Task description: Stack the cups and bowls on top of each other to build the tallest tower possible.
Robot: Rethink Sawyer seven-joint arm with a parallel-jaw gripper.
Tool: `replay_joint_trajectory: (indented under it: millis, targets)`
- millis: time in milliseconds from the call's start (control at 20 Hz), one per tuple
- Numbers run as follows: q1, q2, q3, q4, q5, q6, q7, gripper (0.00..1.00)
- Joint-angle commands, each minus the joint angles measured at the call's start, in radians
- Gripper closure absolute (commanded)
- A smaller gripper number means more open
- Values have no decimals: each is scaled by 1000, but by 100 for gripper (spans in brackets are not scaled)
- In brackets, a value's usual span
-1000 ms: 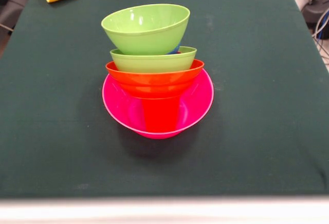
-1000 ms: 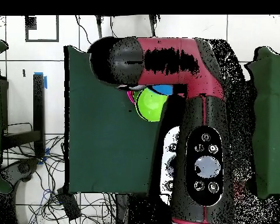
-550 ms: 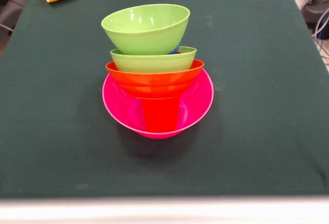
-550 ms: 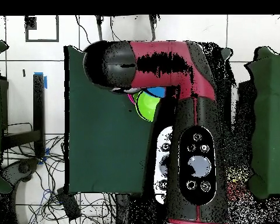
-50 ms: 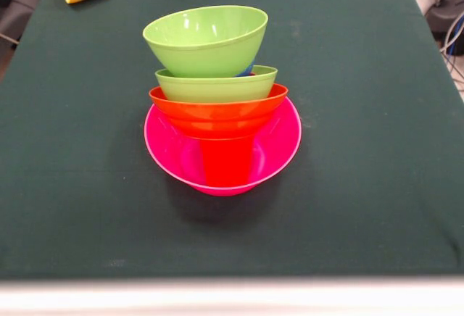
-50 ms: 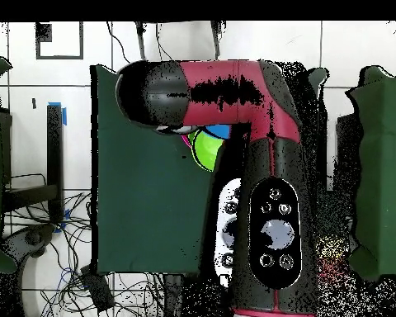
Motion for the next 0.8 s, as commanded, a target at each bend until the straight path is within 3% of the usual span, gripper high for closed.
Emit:
replay_joint_trajectory:
  millis: [50, 800]
  targets:
    - [14, 77, 53, 88, -75, -61, -76, 100]
    - [30, 117, 39, 83, -97, -125, -48, 100]
